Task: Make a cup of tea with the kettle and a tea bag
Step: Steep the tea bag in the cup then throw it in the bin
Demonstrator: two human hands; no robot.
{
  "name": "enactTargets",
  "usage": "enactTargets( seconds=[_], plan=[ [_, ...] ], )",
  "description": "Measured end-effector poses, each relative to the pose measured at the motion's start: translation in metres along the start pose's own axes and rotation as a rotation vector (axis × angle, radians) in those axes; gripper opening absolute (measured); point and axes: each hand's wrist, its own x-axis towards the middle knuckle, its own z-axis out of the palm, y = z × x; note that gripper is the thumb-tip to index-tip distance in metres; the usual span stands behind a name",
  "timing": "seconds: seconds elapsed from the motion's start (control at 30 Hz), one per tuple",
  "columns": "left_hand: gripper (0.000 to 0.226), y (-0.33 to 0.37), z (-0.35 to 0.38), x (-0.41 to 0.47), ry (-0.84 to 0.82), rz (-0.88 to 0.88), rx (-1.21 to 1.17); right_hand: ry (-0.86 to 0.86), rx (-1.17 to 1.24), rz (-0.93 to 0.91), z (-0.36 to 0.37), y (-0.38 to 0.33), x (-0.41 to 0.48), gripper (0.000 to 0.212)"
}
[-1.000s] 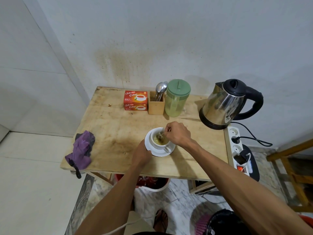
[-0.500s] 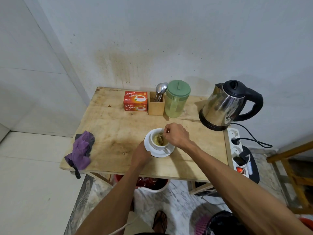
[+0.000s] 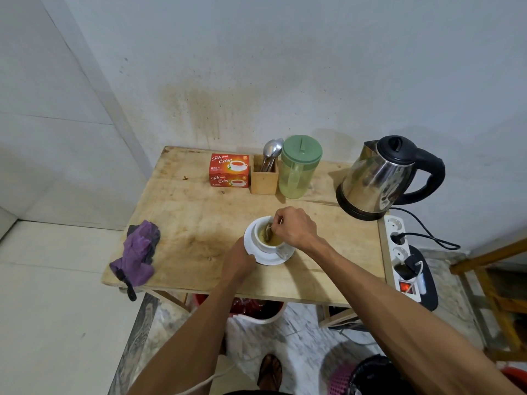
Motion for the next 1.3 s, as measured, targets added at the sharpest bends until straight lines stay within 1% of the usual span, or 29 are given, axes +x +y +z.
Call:
enactTargets(
  seconds=[0.17,0.23,0.33,0.4,0.63,0.7,0.77,0.87,0.97,1.1,1.2,1.3],
  plan=[
    [0.038,-0.001,0.000,-0.001,-0.027,-0.001,0.000,0.082,0.072,-0.012,-0.011,-0.011,0.002,0.014],
    [0.038,-0.002,0.001,0.000,-0.036,0.006,-0.006,0.067,0.054,-0.010,-0.011,-0.011,0.002,0.015],
    [0.038,-0.003,0.001,-0.001,-0.029,0.005,-0.033,-0.004,-0.004,-0.013,-0.005,-0.006,0.001,0.017],
    [0.034,-0.002,0.000,-0.003,-0.027,0.010,-0.039,-0.027,-0.007,-0.012,-0.002,-0.002,0.000,0.018],
    [0.022,-0.001,0.002,0.000,-0.020,0.009,-0.045,0.068,0.080,-0.003,-0.012,-0.011,0.000,0.016],
    [0.025,-0.002,0.002,-0.001,-0.018,0.013,-0.043,0.067,0.073,0.006,-0.010,-0.009,0.000,0.015],
    [0.030,-0.001,0.001,-0.003,-0.015,0.006,-0.047,0.031,0.040,0.016,-0.006,-0.005,0.000,0.016],
    [0.025,0.001,0.001,-0.003,-0.008,-0.004,-0.032,-0.023,0.047,0.028,0.001,0.002,-0.002,0.018],
    [0.022,0.001,0.001,-0.002,-0.010,-0.003,-0.030,0.013,0.101,0.027,-0.002,-0.001,-0.001,0.017],
    [0.029,-0.002,0.002,-0.002,-0.008,0.012,-0.034,0.055,0.146,0.039,-0.012,-0.009,0.003,0.015],
    [0.031,0.000,0.001,-0.003,0.002,0.017,-0.037,0.044,0.103,0.042,-0.009,-0.006,0.003,0.015],
    [0.032,0.006,0.000,-0.007,0.009,0.017,-0.047,-0.009,0.020,0.050,-0.001,0.002,0.001,0.017]
  ],
)
